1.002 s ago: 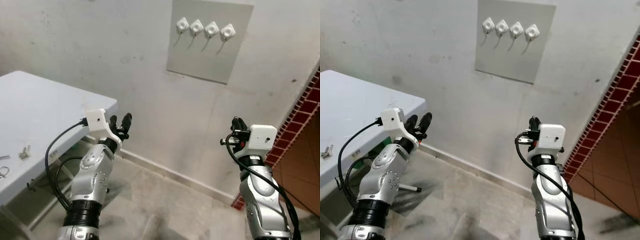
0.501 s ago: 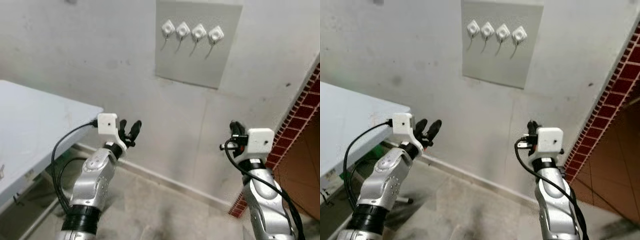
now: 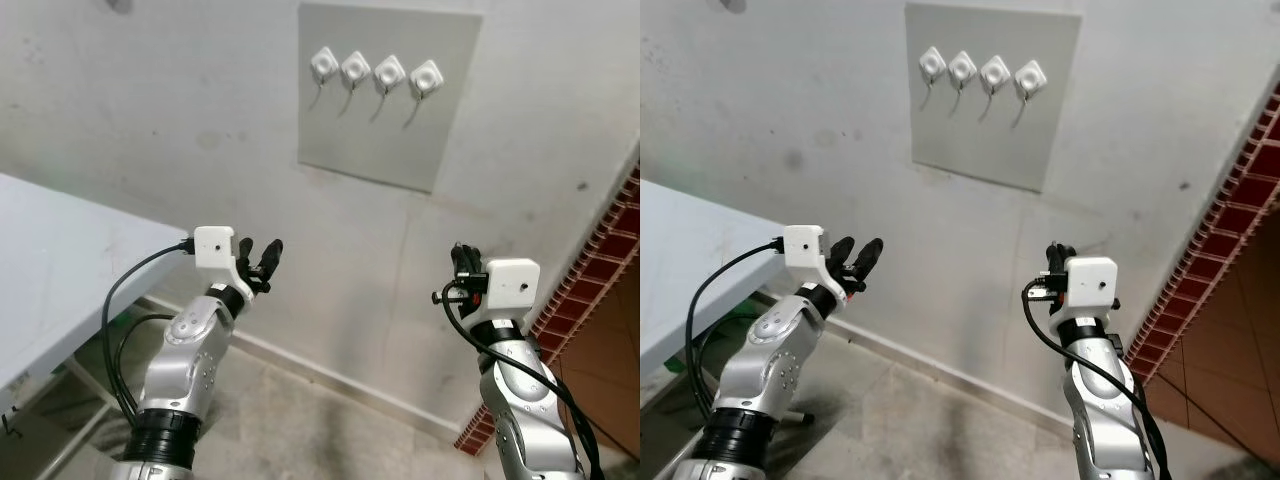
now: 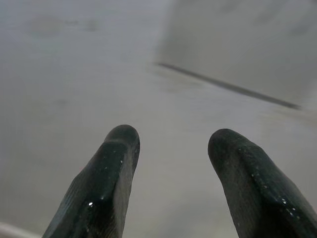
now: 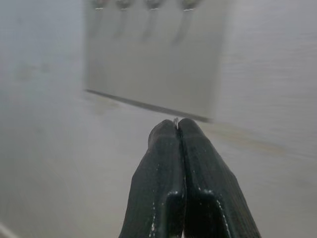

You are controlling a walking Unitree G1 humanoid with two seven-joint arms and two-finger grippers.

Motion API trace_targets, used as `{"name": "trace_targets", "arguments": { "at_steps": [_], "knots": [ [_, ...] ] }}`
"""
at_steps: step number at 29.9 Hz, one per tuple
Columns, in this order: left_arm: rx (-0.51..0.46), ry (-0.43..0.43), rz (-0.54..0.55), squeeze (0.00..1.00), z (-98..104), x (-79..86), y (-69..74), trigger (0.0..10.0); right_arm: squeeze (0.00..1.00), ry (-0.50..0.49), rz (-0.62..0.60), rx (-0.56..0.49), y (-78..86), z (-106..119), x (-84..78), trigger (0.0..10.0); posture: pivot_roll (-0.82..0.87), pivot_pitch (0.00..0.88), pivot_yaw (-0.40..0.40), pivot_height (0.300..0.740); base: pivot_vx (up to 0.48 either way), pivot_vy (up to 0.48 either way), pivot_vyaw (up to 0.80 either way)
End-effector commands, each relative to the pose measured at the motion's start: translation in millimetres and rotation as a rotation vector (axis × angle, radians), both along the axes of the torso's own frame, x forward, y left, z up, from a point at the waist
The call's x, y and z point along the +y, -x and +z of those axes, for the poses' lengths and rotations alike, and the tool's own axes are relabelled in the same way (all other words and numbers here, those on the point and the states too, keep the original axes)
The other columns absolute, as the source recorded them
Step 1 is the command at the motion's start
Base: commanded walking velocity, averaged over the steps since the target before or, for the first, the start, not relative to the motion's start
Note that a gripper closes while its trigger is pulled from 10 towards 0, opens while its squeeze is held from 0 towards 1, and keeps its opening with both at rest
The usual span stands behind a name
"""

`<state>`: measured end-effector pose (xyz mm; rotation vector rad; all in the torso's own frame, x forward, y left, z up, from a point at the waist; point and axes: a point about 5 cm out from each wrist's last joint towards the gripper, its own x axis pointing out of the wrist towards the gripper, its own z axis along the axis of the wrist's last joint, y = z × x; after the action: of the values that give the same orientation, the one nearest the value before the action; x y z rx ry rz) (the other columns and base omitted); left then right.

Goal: Hang keys on a hook

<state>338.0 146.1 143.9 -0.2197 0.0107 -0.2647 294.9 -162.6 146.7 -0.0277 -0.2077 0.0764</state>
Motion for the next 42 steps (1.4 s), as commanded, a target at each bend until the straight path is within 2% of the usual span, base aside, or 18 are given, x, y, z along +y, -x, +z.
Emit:
{"name": "trace_targets", "arguments": {
  "at_steps": [1, 42],
  "knots": [
    [-0.009, -0.001, 0.007, 0.00, 4.7, 1.2, -1.5, 10.0, 0.00, 0.001, 0.007, -0.024, -1.0, 6.7, 0.7, 10.0, 0.03, 0.000, -0.013, 0.740, 0.337, 0.000, 0.00],
    [-0.007, 0.030, 0.037, 0.00, 4.4, 0.2, -0.7, 10.0, 0.00, 0.007, 0.024, -0.016, -0.5, 6.7, 1.9, 10.0, 0.03, 0.000, -0.026, 0.740, 0.335, 0.000, 0.00]
  ]
}}
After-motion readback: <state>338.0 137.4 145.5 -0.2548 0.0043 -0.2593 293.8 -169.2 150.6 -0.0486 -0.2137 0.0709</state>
